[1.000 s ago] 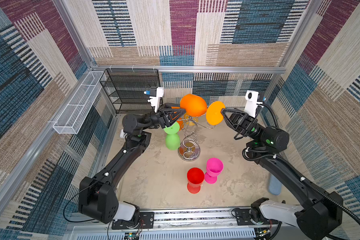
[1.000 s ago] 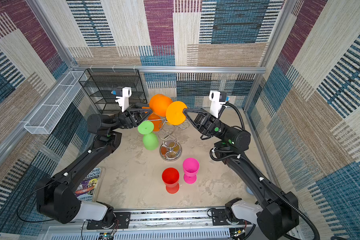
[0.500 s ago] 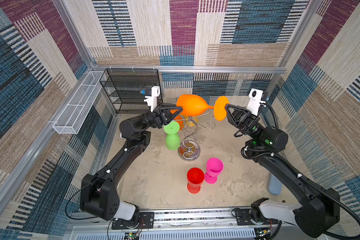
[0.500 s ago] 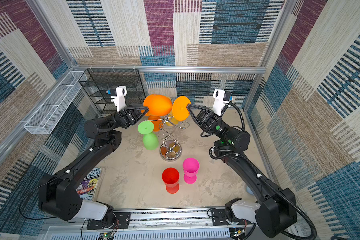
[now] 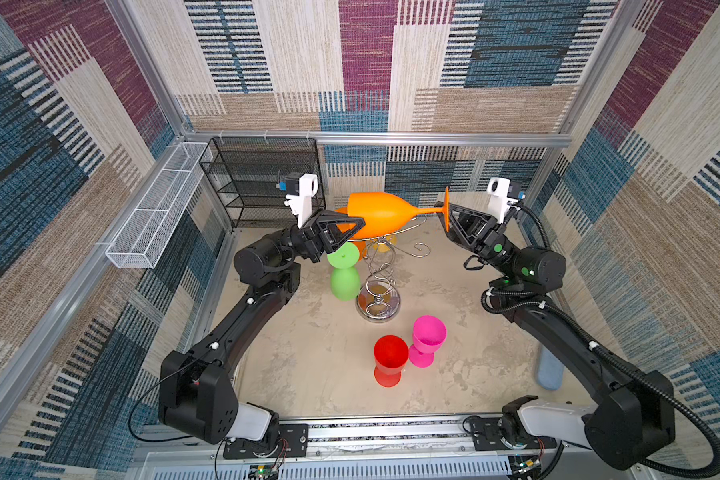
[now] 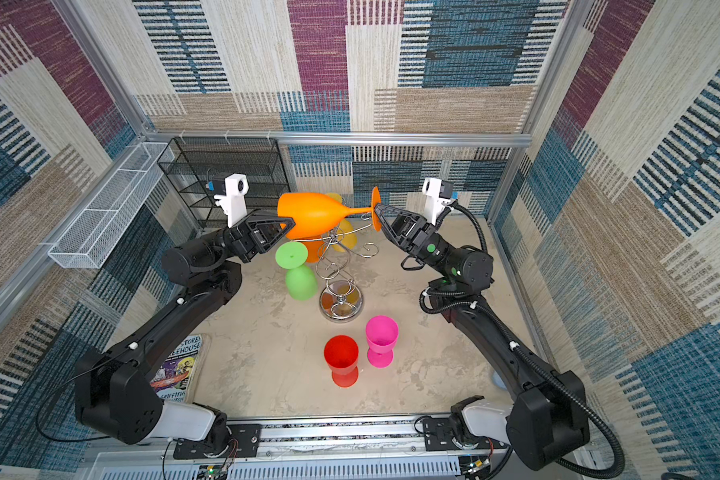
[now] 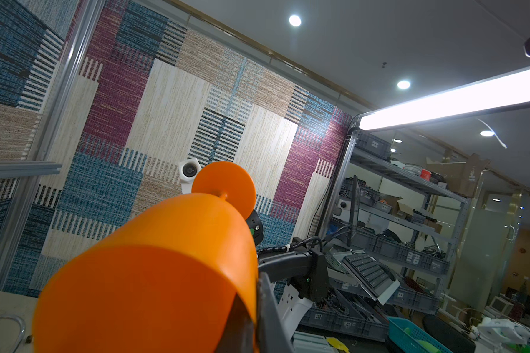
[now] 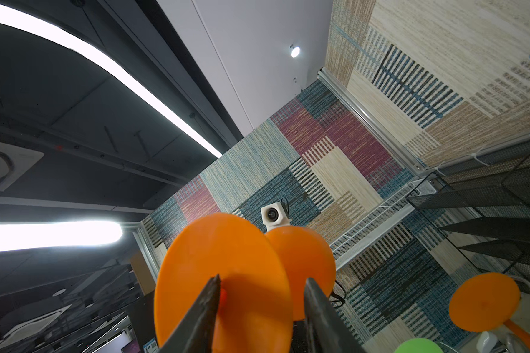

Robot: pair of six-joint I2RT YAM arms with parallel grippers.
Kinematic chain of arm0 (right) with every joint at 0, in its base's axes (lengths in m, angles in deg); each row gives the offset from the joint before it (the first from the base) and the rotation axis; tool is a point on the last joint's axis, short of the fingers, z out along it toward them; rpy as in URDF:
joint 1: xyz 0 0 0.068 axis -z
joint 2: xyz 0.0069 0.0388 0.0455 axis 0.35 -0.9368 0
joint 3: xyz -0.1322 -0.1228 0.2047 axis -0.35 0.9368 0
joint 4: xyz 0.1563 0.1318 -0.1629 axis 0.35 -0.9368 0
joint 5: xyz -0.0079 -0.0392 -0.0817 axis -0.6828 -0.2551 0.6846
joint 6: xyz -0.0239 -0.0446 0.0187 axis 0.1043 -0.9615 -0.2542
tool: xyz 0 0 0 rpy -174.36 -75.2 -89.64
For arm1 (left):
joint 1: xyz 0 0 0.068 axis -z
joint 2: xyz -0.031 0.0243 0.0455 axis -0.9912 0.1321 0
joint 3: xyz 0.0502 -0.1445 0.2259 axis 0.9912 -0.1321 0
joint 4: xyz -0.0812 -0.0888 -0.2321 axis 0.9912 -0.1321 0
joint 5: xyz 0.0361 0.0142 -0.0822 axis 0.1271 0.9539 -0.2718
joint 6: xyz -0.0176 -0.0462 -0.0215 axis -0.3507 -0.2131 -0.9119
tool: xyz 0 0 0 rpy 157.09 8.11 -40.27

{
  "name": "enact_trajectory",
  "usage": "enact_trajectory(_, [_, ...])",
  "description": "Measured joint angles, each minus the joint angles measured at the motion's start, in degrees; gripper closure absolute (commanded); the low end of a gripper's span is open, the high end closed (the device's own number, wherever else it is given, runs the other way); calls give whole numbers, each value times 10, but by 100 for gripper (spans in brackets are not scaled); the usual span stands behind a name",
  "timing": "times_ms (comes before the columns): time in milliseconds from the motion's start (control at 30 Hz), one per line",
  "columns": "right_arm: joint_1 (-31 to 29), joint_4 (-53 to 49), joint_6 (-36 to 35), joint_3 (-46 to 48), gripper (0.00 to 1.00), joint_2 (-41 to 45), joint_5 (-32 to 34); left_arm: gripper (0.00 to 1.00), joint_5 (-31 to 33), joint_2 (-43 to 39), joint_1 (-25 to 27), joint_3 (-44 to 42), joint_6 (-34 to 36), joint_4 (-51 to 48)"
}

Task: Take the wine glass off the wine glass rack
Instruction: 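Grasp the orange glass bowl with the left gripper and open the right gripper, then swing the orange glass down with the left gripper while the right gripper withdraws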

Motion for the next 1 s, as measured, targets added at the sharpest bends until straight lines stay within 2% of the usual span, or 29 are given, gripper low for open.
enact_trajectory(333, [38,-63,-38,0,43,16,-26,100,-30,-12,0,20,3,-35])
enact_trajectory(467, [59,-128,-73,-3,42,32,-29,100,-42,-40,1,23,57,-109])
enact_trajectory(667, [88,-230,-135,-9,41,65,-19,100,-49,-110,1,46,224,-332])
enact_trajectory(833, [101,-349,-207,-29,40,94,21,100,-40,-169,1,97,390,-583])
enact_trajectory(900, [101,-376,-230,-34,41,101,32,100,-32,-182,1,108,433,-641])
enact_trajectory(1000, [104,-456,-281,-44,40,123,67,100,31,-222,2,162,551,-859])
